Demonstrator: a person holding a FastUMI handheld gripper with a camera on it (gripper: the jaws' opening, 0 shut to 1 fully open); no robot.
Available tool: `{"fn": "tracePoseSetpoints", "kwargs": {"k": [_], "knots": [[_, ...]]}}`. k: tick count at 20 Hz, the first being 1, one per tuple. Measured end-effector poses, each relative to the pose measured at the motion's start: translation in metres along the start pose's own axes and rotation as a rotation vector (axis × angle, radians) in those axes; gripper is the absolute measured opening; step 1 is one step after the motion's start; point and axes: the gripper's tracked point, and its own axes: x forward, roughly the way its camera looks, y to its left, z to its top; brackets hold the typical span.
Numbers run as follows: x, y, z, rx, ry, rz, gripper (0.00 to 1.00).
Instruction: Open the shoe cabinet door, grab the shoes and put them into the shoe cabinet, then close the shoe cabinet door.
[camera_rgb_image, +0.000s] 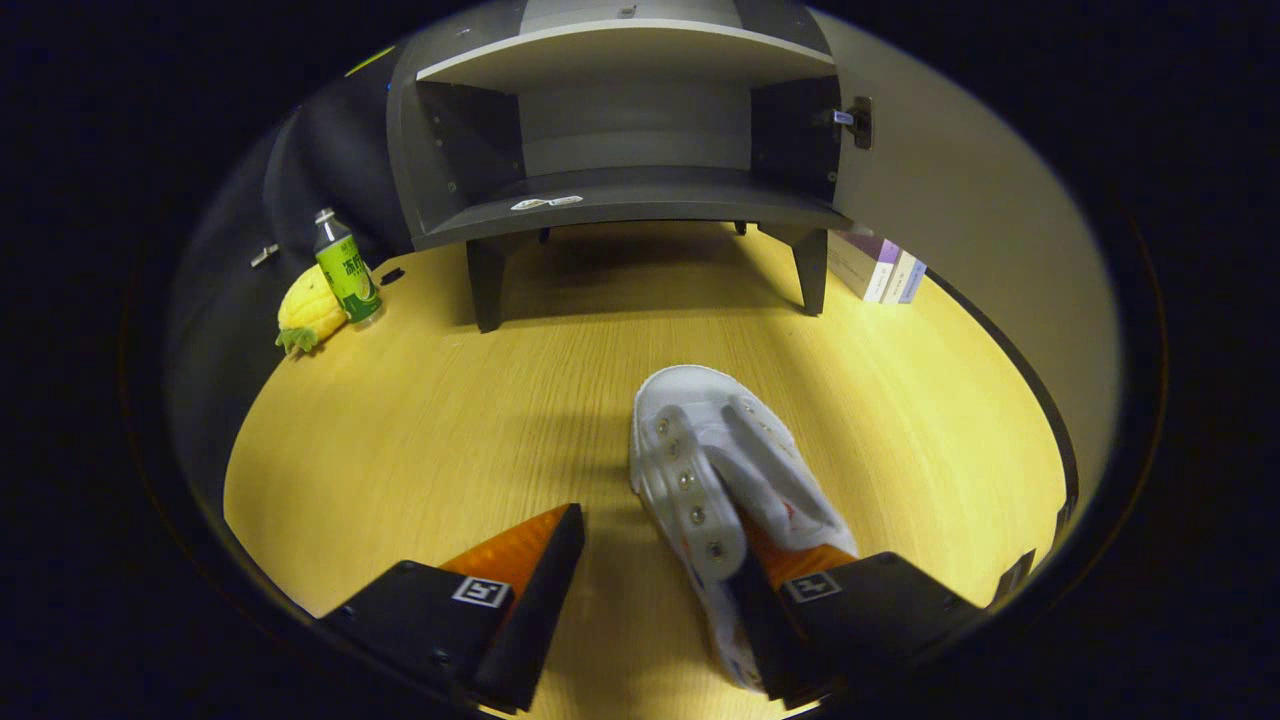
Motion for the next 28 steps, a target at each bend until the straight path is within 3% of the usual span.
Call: {"fn": "tracePoseSetpoints", "kwargs": {"k": [4, 7, 12, 18, 28], "knots": [[0.001, 0.001, 0.003, 0.005, 0.012, 0.015, 0.23], [0.005, 0.003, 0.005, 0.002, 0.035, 0.026, 0.09], [0.003, 0.007, 0.015, 0.068, 0.04, 0.031, 0.05], [-0.028, 0.015, 0.05, 0.011, -0.031, 0.021, 0.05], [-0.146, 0.044, 0.194, -0.05, -0.244, 0.07, 0.05]]}}
